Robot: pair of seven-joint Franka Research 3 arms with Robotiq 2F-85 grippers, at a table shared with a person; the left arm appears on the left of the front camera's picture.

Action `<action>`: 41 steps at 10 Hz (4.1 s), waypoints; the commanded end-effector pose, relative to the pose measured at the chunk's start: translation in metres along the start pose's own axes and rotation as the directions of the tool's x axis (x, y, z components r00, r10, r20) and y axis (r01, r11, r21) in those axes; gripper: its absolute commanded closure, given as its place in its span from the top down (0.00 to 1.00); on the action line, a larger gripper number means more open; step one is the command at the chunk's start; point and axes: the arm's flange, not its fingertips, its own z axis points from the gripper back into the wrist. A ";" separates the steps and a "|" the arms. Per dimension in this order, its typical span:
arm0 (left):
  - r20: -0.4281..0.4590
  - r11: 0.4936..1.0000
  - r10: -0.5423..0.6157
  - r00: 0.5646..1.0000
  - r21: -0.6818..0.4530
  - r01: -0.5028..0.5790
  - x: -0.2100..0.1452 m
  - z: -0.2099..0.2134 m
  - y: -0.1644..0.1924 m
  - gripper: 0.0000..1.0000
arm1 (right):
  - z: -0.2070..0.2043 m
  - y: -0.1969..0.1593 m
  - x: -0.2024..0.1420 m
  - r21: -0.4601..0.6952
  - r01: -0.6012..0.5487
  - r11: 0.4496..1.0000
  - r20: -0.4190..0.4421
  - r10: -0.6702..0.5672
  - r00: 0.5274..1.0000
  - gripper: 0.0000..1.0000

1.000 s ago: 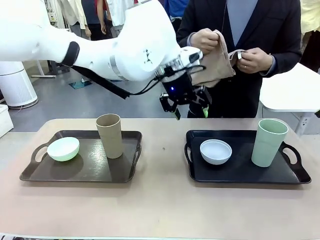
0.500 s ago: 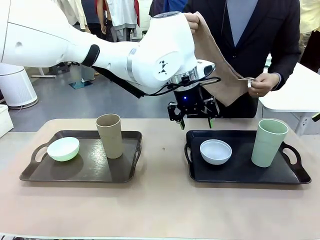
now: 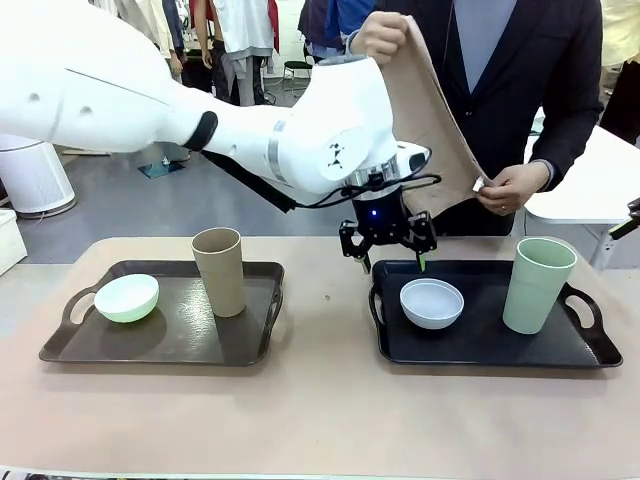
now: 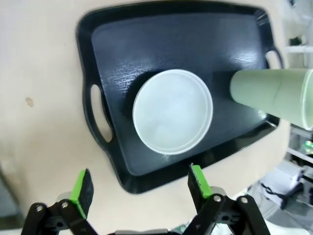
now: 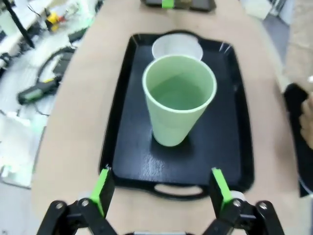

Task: Set up a tray with a mat and arrange the tableware.
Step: Pick up the Picnic Bowl and Reusable plastic cup from the Handle tray in front of the human's position and hold them in the air.

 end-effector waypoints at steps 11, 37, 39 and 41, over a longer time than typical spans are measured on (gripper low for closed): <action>0.085 0.999 0.015 0.996 0.028 -0.017 0.036 -0.036 -0.015 1.00 | -0.090 -0.054 -0.017 0.148 -0.026 0.989 0.153 0.003 0.988 1.00; -0.043 0.968 0.069 0.997 0.244 -0.057 0.041 -0.089 -0.026 1.00 | -0.188 -0.081 -0.023 0.188 0.012 0.982 0.338 -0.077 0.938 0.94; -0.049 0.968 0.061 0.997 0.247 -0.047 0.041 -0.092 -0.026 1.00 | -0.191 -0.080 -0.019 0.184 -0.009 0.983 0.357 -0.058 0.932 0.94; -0.053 0.970 0.049 0.997 0.241 -0.035 0.042 -0.094 -0.026 0.47 | -0.192 -0.080 -0.016 0.191 -0.035 0.981 0.380 -0.041 0.924 0.35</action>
